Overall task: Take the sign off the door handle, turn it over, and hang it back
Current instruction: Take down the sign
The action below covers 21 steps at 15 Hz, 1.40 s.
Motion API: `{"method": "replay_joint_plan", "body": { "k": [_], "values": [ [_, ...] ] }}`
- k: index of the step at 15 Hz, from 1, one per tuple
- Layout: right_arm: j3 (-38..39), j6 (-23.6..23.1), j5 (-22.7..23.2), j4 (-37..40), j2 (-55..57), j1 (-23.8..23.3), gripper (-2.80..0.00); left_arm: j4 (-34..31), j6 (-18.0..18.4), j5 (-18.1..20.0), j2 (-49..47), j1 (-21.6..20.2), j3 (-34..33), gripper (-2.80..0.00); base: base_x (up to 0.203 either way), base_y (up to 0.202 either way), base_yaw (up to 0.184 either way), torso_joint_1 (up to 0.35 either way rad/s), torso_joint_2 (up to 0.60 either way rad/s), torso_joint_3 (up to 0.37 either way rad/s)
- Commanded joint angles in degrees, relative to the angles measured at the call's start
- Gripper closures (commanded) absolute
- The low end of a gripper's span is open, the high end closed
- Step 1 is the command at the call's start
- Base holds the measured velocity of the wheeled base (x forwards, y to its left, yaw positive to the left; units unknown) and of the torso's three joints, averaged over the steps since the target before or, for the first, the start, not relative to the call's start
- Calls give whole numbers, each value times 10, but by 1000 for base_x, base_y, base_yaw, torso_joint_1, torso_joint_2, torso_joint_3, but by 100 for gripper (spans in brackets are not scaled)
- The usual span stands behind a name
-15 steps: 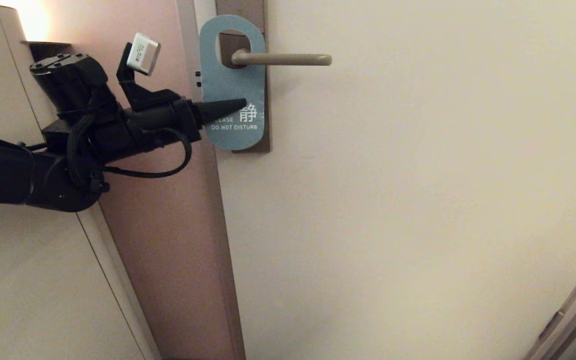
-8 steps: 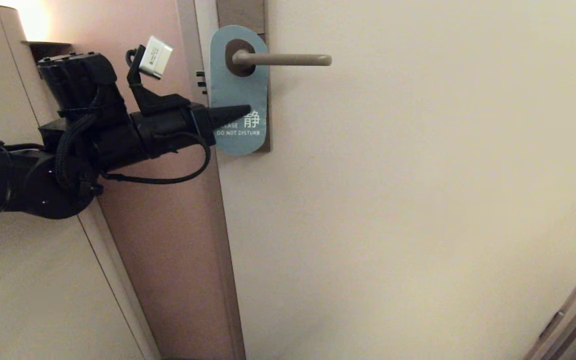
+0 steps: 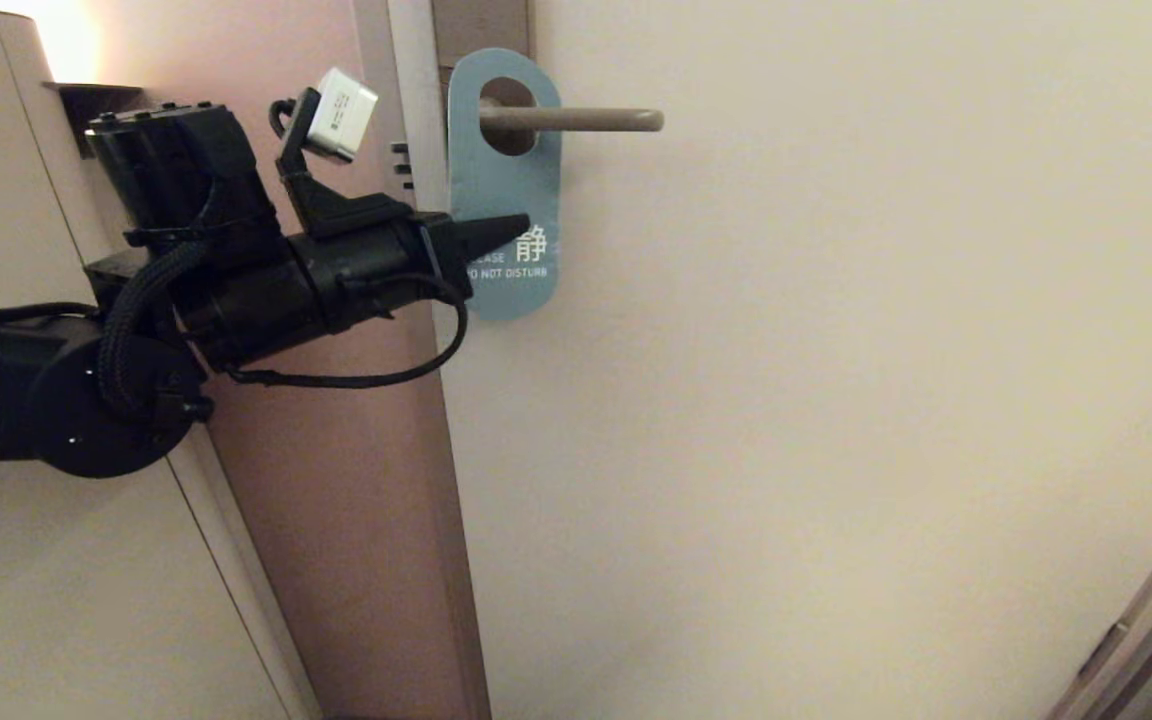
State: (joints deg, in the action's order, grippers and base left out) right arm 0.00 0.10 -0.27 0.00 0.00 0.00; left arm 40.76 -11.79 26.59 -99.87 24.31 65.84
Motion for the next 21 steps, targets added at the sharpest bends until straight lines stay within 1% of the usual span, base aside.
{"method": "replay_joint_plan", "body": {
  "k": [1, 5, 9, 11, 14, 17, 19, 21],
  "values": [
    [0, 0, 0, 0, 0, 0, 0, -3, 0, -28, 4, 17, 0, 0, 0, 0, 0, 0, 0, 0],
    [0, 0, 0, 0, 0, 0, 0, -19, 29, -118, 7, 47, 1, 0, 0, 0, 0, 0, 0, 0],
    [0, 0, 0, 0, 0, 0, 0, -24, 38, -194, 2, 74, 7, 0, 0, 0, 0, 0, 0, 0],
    [0, 0, 0, 1, 0, 0, 0, -24, 41, -223, -2, 86, 9, 0, 0, 0, 0, 0, 0, 0],
    [0, 0, 0, 1, 0, 0, 0, -24, 48, -280, -27, 106, 34, 0, 0, 0, 0, 0, 0, 0],
    [0, 0, 0, 0, 0, 0, 0, -24, 56, -308, -53, 121, 61, 0, 0, 0, 0, 0, 0, 0],
    [0, 0, 0, 0, 0, 0, 0, -24, 68, -346, -63, 133, 71, 0, 0, 0, 0, 0, 0, 0],
    [0, 0, 0, 0, 0, 0, 0, -24, 70, -360, -73, 141, 79, 0, 0, 0, 0, 0, 0, 0]
  ]
}}
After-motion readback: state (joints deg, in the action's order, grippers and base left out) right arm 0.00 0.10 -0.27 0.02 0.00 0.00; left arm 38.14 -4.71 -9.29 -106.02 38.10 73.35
